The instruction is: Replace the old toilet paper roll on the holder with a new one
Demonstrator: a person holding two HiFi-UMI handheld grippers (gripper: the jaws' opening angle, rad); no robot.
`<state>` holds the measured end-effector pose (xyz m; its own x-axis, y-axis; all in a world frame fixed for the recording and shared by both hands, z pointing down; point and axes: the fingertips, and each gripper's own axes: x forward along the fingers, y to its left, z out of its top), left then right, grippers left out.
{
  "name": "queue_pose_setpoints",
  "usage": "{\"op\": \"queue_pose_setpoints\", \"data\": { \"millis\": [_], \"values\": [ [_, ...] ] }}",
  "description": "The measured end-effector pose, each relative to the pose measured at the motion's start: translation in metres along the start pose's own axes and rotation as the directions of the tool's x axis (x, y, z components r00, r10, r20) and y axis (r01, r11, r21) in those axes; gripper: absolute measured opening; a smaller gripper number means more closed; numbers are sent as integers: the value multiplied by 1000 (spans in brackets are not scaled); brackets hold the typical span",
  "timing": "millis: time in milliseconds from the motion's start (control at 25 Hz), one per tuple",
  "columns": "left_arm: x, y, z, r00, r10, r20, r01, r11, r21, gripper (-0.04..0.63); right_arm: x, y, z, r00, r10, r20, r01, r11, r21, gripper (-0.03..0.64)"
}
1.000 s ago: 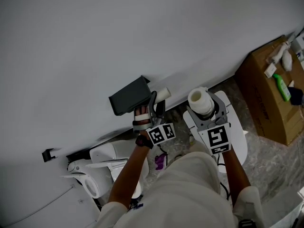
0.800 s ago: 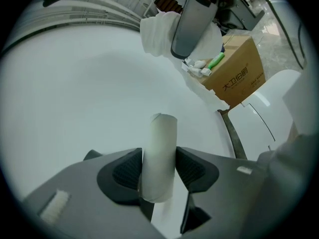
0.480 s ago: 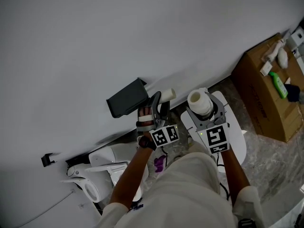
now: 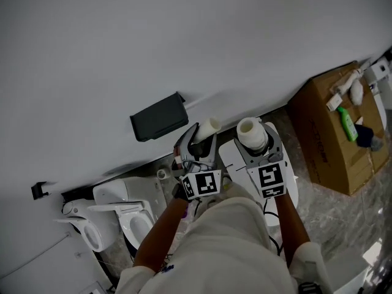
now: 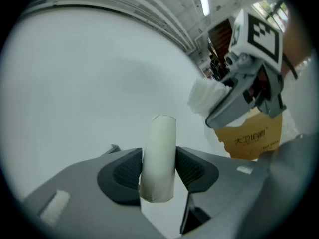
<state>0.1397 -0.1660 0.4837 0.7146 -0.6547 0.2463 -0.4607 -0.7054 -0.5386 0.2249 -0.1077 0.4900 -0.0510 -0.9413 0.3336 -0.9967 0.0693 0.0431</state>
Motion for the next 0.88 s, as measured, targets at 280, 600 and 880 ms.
{"op": "queue_pose_setpoints", "data": {
  "millis": [280,600,880],
  "values": [
    [-38,40,6,974,71,214,-28,980,-195,206,19,25,10,998,63,-6,-64,994,-91,307],
    [-79,79,-29,953,274,126,-169,831,-531,204,41,51,16,992,126,-12,-127,978,-166,307],
    [-105,81,-48,941,335,55,-261,817,-514,204,58,45,22,995,92,-29,-96,941,-325,307]
  ]
}}
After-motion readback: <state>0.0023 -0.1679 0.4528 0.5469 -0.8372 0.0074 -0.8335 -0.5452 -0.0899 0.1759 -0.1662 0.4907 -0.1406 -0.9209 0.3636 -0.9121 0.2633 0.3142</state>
